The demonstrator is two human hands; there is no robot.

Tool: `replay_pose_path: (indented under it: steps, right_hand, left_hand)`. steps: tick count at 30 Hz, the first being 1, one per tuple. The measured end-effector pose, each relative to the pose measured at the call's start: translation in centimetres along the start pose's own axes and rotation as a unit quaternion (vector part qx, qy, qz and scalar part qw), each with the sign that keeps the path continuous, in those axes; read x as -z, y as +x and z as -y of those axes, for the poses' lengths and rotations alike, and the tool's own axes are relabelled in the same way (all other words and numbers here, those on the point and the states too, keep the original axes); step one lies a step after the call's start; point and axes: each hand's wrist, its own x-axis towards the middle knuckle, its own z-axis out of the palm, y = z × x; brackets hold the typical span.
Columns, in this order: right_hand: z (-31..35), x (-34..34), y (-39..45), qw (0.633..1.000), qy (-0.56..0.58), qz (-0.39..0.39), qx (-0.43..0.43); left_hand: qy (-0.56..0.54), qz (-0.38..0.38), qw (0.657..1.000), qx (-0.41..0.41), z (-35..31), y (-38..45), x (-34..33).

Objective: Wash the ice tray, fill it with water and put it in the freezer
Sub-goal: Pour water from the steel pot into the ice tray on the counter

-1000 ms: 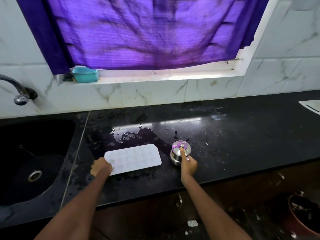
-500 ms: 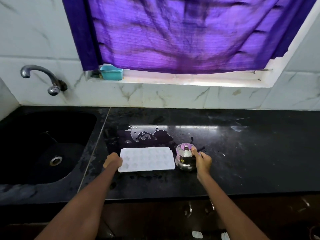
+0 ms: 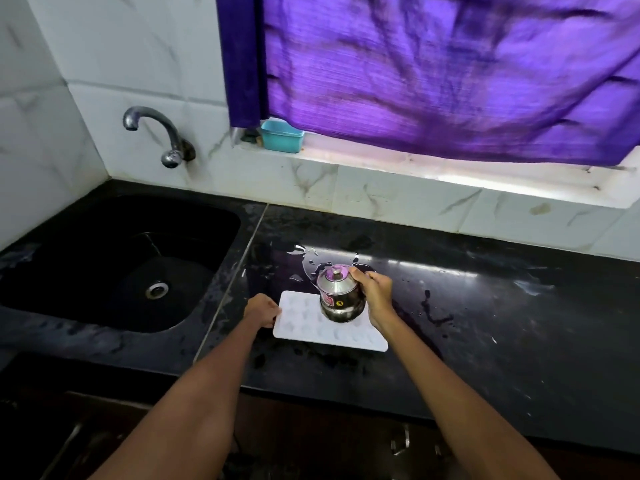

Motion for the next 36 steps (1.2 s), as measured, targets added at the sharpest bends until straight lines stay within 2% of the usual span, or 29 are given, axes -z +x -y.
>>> replay_pose_path:
  steps: [9, 21, 36]
  right_hand:
    - [-0.3, -2.9, 2.4, 0.998, -0.054, 0.019, -0.007]
    - [-0.6, -4.2, 4.9, 0.987, -0.147, 0.054, 0.029]
    - [-0.4, -4.0, 5.5, 0.979, -0.193, 0.054, 0.046]
  left_hand:
    - [-0.006, 0.022, 1.0, 0.002, 0.3, 1.9, 0.5]
    - [-0.1, 0.044, 0.994, 0.016, 0.5, 4.0, 0.4]
    - [-0.091, 0.056, 0.994, 0.005, 0.4, 3.8, 0.4]
